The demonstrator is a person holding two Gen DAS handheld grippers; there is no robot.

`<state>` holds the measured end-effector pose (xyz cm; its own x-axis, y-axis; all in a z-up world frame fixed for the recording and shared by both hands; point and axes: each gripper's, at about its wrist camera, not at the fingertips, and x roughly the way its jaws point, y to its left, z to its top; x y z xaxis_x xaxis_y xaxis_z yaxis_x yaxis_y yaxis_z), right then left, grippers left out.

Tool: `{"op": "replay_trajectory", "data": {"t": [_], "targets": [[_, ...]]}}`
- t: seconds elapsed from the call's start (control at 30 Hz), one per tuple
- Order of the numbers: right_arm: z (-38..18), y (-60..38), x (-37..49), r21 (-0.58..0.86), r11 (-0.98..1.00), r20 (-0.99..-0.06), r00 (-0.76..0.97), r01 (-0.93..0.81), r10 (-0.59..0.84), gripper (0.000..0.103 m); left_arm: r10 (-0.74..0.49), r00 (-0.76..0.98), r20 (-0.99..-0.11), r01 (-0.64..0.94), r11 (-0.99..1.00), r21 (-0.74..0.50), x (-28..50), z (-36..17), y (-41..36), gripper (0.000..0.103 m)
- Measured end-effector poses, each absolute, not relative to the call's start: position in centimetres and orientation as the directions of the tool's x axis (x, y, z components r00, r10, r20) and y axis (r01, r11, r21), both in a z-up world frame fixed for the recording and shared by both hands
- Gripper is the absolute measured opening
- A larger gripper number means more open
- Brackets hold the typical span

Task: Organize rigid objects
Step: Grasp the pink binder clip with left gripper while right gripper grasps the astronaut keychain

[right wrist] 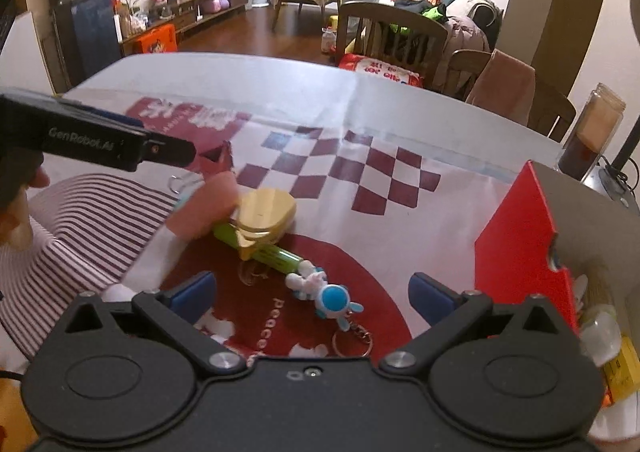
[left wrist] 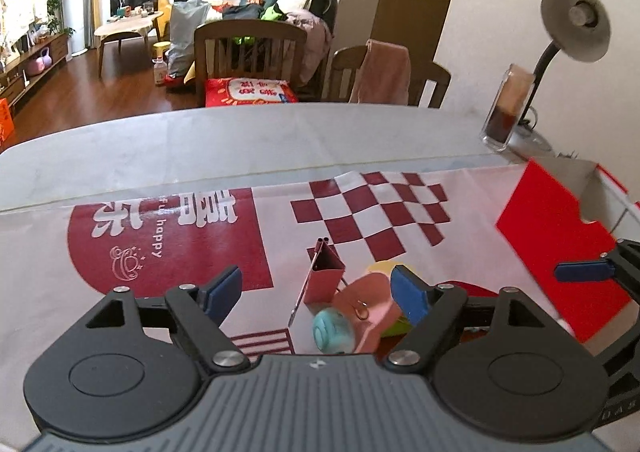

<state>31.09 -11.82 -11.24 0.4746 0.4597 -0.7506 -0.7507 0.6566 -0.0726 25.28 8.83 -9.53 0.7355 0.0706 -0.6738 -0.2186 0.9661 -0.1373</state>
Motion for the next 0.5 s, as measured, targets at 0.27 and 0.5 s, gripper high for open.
{"op": "replay_trajectory", "data": {"t": [0.27, 0.5], "targets": [[-13.5, -11.2, 33.2, -0.070, 0.632, -0.779, 0.438, -0.772, 0.448, 0.092, 0.100, 0.716, -0.691, -0.251, 0.960, -0.121, 28.6, -11.7, 9.0, 0.081], [-15.1, -10.4, 34.3, -0.050, 0.611, -0.801, 0.397, -0.790, 0.448, 0.077, 0.135, 0.695, -0.707, -0.292, 0.950, -0.105, 30.3, -13.1, 9.7, 0.081]]}}
